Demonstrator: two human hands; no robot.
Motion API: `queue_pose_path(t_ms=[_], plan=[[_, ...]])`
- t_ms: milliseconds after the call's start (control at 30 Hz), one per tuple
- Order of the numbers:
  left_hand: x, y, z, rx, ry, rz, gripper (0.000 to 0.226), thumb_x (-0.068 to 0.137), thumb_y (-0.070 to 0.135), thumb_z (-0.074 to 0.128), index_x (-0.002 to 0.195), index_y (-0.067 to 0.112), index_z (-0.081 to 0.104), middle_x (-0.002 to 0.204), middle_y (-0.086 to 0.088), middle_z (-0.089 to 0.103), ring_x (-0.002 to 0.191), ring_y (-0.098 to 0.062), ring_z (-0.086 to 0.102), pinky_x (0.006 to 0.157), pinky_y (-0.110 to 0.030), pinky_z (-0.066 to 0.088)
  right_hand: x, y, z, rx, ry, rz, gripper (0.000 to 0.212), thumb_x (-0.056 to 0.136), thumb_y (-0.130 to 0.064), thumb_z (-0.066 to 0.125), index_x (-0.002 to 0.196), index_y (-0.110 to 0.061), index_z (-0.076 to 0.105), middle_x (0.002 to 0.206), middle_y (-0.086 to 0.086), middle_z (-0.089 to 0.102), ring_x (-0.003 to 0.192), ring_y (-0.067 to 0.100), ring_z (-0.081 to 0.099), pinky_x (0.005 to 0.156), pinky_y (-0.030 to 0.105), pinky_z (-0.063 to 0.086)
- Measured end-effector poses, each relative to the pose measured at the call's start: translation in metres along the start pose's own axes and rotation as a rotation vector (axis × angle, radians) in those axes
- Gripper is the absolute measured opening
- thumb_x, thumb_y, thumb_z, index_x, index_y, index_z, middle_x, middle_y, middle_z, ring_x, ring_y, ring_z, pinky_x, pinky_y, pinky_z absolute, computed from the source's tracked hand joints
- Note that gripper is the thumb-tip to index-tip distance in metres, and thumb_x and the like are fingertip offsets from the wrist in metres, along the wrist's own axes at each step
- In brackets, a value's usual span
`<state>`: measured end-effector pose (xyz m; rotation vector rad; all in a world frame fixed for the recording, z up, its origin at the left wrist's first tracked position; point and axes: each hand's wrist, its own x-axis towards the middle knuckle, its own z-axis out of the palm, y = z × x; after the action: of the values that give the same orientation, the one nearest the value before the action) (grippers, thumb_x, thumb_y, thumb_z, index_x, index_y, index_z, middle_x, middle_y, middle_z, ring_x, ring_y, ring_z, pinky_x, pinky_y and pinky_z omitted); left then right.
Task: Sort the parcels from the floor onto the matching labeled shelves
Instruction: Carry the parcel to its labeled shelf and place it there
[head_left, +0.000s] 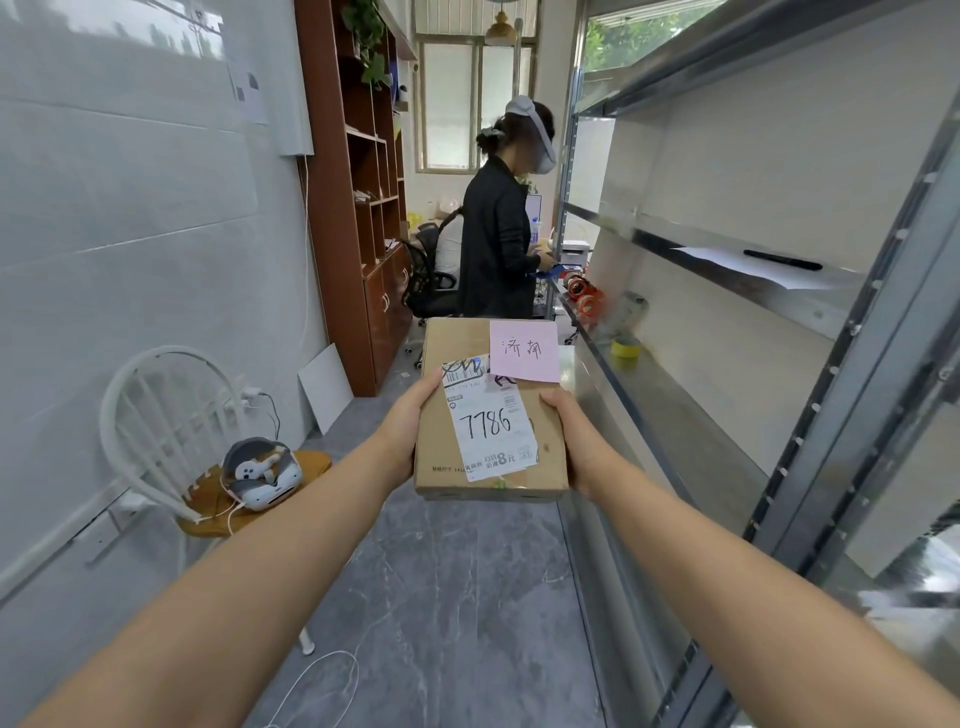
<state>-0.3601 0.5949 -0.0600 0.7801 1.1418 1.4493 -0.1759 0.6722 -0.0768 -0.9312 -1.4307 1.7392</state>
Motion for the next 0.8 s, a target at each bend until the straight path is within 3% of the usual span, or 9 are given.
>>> queue_pose_path(t_ms=[200,333,500,633,800], plan=[[-0.004,-0.003,0.002,0.006,-0.011,0.026,0.035,0.095,0.043,0.044,0.119,0.020,0.058,0.078,-0.001,0.076,0.065,-0.018,0.073,0.059,-0.030,0.058,-0.005,0.005,0.000,-0.004,0.050,-0.032,0.044,0.073,-0.044,0.047,0.111,-0.030,0.062,0.101,0.006,0.073,0.092,0.026,0.067,0.086,0.043,0.051],[-0.007,-0.004,0.007,0.007,-0.015,0.029,0.029,0.095,0.042,0.043,0.109,0.022,0.060,0.077,-0.001,0.077,0.065,-0.018,0.073,0.061,-0.031,0.059,-0.006,0.006,-0.004,-0.015,0.051,-0.059,0.045,0.080,-0.039,0.044,0.120,-0.026,0.060,0.110,0.009,0.071,0.095,0.027,0.066,0.084,0.041,0.053],[-0.006,-0.008,0.009,-0.003,0.003,0.022,0.037,0.094,0.043,0.045,0.118,0.019,0.059,0.088,-0.006,0.075,0.076,-0.024,0.071,0.074,-0.038,0.055,-0.009,0.005,-0.007,-0.067,0.071,-0.052,0.050,0.076,-0.041,0.042,0.121,-0.025,0.059,0.112,0.009,0.071,0.106,0.031,0.066,0.093,0.047,0.051],[-0.002,-0.014,0.010,-0.007,-0.019,0.017,0.030,0.096,0.040,0.043,0.100,0.020,0.064,0.073,-0.002,0.076,0.062,-0.017,0.072,0.061,-0.030,0.058,-0.012,0.003,-0.008,-0.114,0.092,-0.047,0.050,0.075,-0.045,0.043,0.120,-0.029,0.060,0.110,0.006,0.072,0.105,0.029,0.067,0.097,0.054,0.049],[0.010,-0.015,0.009,-0.005,-0.090,-0.011,0.032,0.095,0.043,0.044,0.103,0.021,0.066,0.080,-0.004,0.077,0.070,-0.021,0.072,0.074,-0.036,0.054,-0.020,0.004,-0.008,-0.100,0.196,-0.072,0.053,0.067,-0.049,0.047,0.117,-0.035,0.062,0.112,0.004,0.072,0.105,0.027,0.067,0.097,0.054,0.049]])
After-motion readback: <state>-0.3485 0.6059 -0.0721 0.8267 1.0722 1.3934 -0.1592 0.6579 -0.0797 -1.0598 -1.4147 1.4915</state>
